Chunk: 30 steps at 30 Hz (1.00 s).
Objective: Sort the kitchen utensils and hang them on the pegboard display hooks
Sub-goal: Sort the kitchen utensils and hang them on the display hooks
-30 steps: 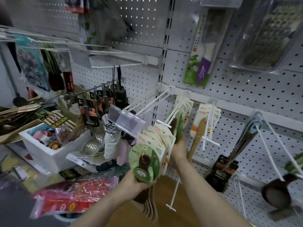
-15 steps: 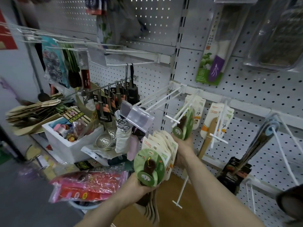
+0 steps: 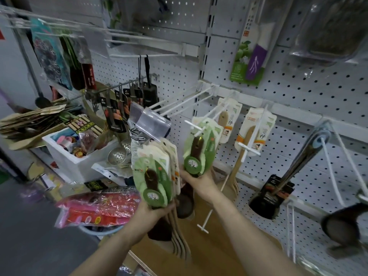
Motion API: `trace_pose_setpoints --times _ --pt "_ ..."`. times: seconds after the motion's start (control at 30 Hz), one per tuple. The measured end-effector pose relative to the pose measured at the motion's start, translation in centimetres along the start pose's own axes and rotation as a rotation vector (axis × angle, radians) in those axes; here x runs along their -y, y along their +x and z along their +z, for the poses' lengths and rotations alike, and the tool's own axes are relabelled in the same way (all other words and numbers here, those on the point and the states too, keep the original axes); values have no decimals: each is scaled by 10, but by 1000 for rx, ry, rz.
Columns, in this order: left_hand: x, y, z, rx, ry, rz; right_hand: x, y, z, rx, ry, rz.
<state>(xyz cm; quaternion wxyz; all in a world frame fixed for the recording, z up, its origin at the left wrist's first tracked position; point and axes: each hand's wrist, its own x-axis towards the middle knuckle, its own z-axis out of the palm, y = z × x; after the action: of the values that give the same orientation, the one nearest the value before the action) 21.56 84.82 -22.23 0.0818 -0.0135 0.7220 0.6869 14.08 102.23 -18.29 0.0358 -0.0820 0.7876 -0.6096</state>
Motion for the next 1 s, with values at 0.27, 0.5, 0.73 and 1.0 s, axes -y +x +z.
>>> trace_pose_setpoints --times 0.27,0.5,0.73,1.0 --pt "0 -17 4 -87 -118 49 0 -26 18 -10 94 -74" --pt "-4 -36 -25 -89 -153 52 12 -49 50 13 36 -58" --pt "-12 -67 -90 -127 -176 103 34 -62 117 77 31 -70" --pt "2 -111 -193 -228 -234 96 66 -69 229 153 24 -30"
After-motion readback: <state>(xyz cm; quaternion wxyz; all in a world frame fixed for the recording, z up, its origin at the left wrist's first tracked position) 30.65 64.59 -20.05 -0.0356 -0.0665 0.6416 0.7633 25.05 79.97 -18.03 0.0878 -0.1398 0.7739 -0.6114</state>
